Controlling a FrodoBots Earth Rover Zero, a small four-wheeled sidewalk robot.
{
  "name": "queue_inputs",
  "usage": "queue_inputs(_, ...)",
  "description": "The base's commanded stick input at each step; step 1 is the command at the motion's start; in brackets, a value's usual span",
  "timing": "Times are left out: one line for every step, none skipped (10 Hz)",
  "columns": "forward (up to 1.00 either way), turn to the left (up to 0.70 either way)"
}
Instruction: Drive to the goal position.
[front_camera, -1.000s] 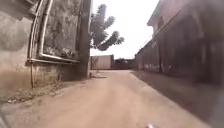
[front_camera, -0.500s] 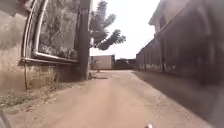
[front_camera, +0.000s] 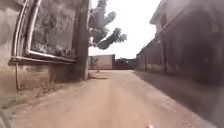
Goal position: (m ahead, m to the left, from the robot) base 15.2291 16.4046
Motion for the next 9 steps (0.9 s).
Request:
queue_inputs(0.6, 0.0)
queue_inputs(0.6, 0.0)
queue_inputs(0.6, 0.0)
queue_inputs(0.6, 0.0)
queue_inputs(0.6, 0.0)
queue_inputs(0.6, 0.0)
queue_inputs(0.6, 0.0)
queue_inputs(0.6, 0.0)
queue_inputs(0.6, 0.0)
